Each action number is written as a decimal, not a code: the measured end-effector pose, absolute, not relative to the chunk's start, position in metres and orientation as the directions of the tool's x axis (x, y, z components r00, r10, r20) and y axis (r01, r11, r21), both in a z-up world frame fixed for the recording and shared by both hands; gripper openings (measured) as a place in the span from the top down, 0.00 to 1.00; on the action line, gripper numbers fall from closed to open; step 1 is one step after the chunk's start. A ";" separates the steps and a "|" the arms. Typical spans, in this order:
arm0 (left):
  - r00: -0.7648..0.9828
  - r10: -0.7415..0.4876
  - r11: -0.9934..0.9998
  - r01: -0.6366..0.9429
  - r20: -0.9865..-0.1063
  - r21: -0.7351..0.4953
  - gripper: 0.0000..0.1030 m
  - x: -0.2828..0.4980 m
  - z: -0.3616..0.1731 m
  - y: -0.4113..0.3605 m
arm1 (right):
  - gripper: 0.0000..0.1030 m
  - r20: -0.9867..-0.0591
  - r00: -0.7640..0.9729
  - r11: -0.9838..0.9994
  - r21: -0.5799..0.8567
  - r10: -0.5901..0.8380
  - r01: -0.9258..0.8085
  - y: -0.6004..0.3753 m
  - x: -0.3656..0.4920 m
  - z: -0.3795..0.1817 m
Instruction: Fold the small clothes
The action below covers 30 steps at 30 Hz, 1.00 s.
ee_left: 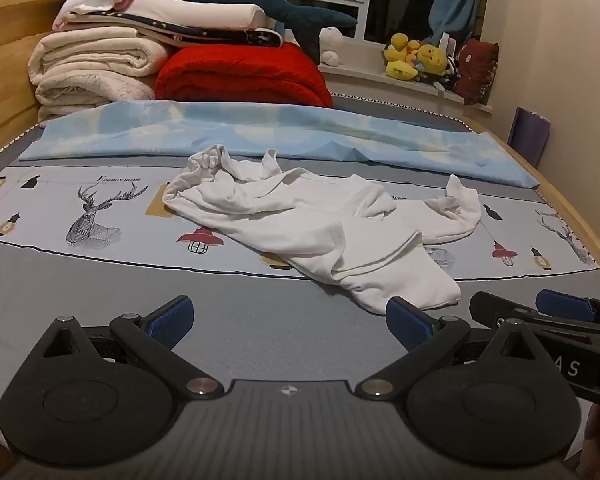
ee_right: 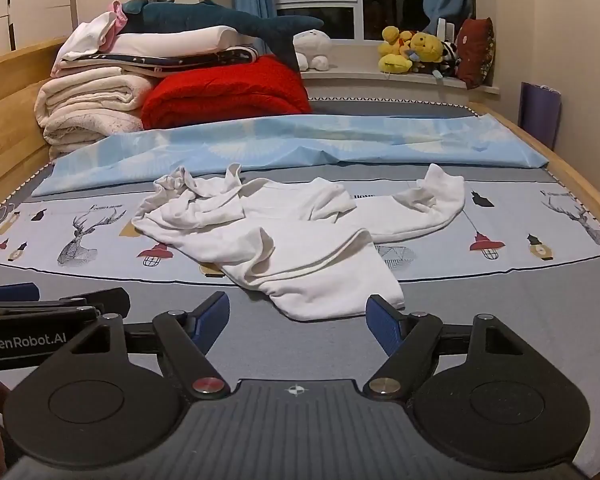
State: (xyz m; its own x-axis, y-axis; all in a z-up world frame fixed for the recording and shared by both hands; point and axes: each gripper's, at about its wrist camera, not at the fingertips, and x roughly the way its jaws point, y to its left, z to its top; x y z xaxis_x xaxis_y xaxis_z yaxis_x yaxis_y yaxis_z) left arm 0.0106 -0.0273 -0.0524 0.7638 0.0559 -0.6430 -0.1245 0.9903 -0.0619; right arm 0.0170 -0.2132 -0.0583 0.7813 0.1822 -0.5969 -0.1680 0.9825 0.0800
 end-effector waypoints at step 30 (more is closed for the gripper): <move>0.764 0.060 0.990 -0.128 -0.643 -0.060 0.01 0.010 -0.055 -0.028 | 0.27 -0.599 0.781 0.983 0.077 0.179 -0.167 -0.212 0.016 -0.059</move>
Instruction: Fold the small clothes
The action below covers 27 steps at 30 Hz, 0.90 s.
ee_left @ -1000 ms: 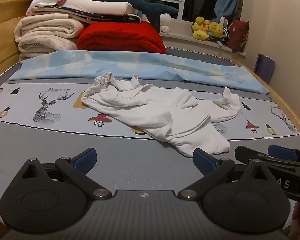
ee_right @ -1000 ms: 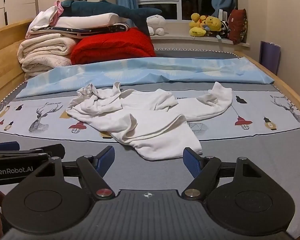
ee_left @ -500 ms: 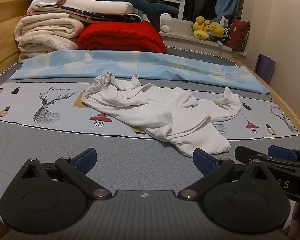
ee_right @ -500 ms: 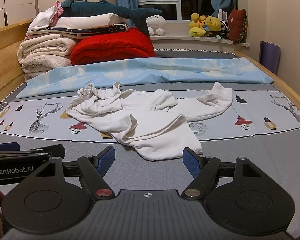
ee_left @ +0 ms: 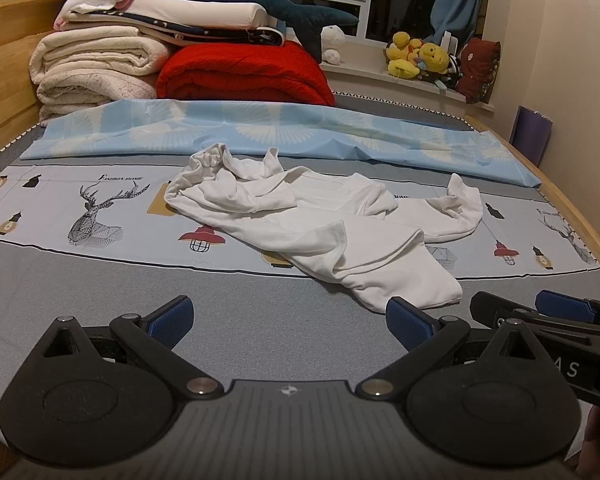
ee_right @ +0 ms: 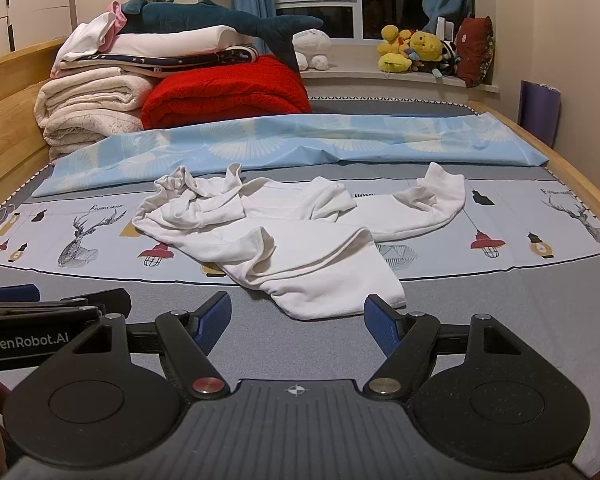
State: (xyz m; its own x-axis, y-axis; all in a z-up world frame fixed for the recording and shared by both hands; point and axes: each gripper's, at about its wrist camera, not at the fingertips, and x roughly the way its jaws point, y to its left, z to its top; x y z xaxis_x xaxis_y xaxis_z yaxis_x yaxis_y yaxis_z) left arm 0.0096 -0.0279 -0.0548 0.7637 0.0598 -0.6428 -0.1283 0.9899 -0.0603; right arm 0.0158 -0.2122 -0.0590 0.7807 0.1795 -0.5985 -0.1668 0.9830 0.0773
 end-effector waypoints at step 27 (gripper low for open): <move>0.767 0.040 0.994 -0.096 -0.641 -0.053 0.58 0.008 -0.057 -0.027 | 0.50 -0.476 0.866 0.983 0.161 0.154 -0.086 -0.262 0.025 -0.020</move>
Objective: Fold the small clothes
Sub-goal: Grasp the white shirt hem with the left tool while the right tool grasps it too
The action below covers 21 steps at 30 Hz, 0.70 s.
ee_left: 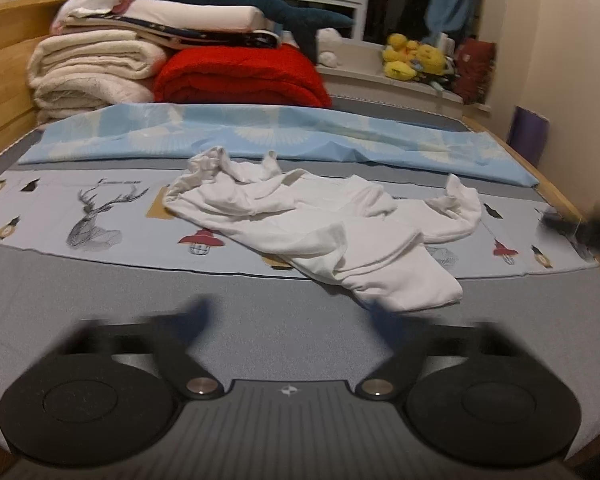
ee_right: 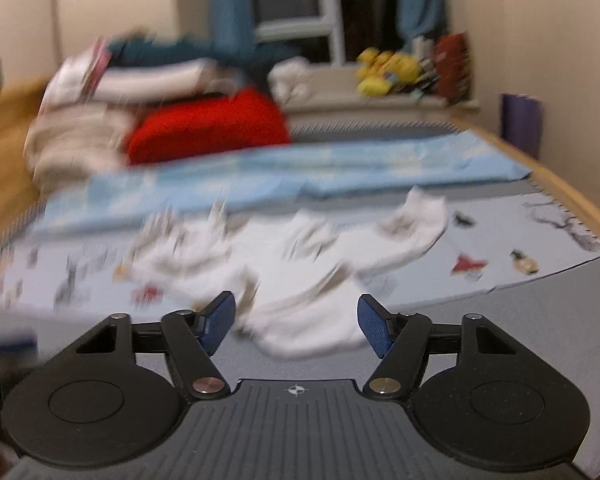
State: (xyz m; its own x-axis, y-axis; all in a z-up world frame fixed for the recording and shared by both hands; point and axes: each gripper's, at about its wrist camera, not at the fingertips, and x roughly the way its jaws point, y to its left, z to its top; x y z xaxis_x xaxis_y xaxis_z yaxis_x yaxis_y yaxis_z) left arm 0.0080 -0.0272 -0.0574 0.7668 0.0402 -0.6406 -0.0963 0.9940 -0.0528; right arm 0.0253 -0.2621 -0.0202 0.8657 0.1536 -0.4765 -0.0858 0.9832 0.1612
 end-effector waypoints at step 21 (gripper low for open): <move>0.569 0.055 0.992 0.062 -0.820 0.110 0.95 0.305 -0.186 -0.065 | 0.90 -0.636 0.758 0.980 0.200 0.142 -0.015 -0.395 0.130 -0.071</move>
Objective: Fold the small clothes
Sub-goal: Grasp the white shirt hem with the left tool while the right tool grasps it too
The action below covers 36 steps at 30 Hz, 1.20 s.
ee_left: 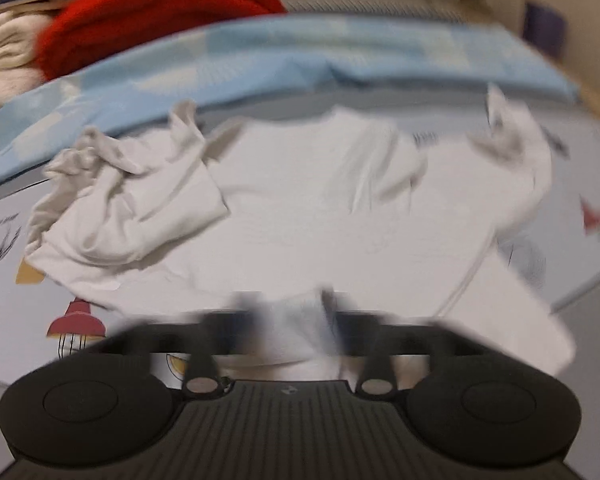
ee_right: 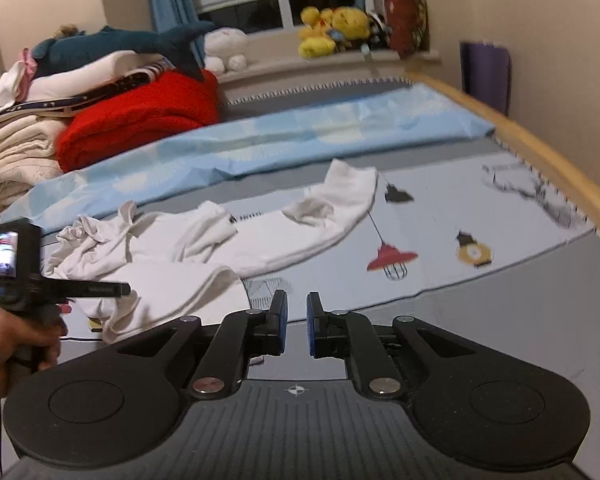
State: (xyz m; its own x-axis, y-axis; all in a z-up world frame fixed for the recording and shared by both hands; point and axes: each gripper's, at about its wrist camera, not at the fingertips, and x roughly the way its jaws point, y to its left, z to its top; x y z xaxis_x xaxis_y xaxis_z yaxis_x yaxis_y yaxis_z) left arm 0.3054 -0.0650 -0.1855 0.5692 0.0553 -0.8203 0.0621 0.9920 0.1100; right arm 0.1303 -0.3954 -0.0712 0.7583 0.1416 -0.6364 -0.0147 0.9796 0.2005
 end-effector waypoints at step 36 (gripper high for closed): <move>0.534 -0.192 0.951 -0.105 -0.824 -0.290 0.94 0.132 -0.162 0.187 | 0.95 -0.674 0.731 0.989 0.147 0.111 -0.014 -0.321 0.185 -0.108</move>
State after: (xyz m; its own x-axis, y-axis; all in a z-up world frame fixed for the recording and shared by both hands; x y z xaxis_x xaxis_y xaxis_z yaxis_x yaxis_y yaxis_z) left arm 0.1323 0.1874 -0.1622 0.5337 -0.1918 -0.8237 -0.1050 0.9514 -0.2895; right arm 0.1847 -0.3212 -0.1084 0.7307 0.1105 -0.6737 -0.0140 0.9890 0.1471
